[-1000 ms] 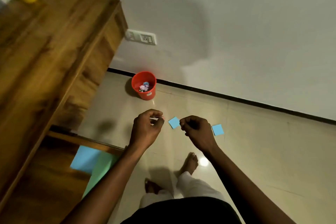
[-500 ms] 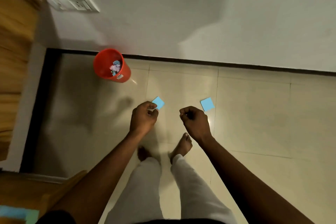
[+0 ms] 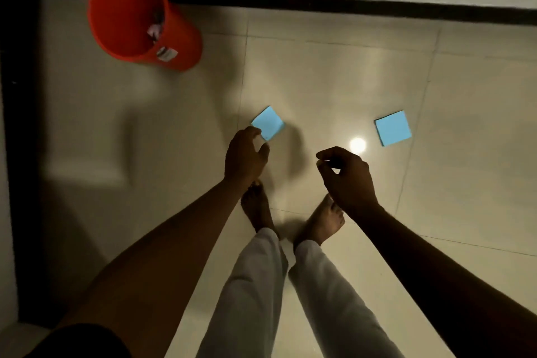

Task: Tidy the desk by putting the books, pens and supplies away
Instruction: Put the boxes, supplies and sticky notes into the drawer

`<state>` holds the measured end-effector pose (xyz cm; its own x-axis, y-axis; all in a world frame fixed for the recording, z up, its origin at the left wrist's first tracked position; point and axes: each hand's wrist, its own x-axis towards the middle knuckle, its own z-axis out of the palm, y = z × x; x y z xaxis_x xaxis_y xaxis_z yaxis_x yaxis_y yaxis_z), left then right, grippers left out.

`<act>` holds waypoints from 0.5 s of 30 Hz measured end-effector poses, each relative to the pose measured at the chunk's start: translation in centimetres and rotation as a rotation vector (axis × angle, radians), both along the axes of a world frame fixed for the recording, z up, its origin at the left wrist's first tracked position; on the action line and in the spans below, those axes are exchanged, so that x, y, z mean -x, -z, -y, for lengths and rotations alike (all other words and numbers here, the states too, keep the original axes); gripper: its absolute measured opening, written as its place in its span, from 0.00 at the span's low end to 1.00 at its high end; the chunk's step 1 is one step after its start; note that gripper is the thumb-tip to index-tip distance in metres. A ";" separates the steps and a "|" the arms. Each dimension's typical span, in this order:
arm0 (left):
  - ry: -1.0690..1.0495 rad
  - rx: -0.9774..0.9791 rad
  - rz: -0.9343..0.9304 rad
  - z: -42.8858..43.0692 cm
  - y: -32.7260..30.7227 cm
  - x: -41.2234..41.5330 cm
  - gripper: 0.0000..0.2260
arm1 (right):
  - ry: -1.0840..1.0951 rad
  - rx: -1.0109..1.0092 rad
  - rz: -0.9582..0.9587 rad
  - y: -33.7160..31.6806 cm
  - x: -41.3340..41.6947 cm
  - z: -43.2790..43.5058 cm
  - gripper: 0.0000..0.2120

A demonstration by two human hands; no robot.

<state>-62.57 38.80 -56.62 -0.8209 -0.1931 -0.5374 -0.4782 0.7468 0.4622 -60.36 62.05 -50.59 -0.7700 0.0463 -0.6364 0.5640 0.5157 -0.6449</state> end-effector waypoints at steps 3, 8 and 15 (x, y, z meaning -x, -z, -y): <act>0.048 0.026 0.018 1.2 6.8 1.2 0.19 | -0.018 -0.005 0.029 6.1 -0.4 1.3 0.08; 0.089 0.090 0.028 2.6 16.1 3.7 0.21 | -0.038 0.007 0.037 13.7 0.2 3.6 0.09; 0.037 0.170 0.135 1.6 23.3 5.4 0.41 | -0.007 -0.015 0.008 20.4 1.6 3.7 0.09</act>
<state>-68.01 37.18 -79.91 -0.7519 -0.2614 -0.6052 -0.4978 0.8270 0.2613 -61.96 58.37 -71.01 -0.7654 0.0506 -0.6416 0.5653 0.5292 -0.6327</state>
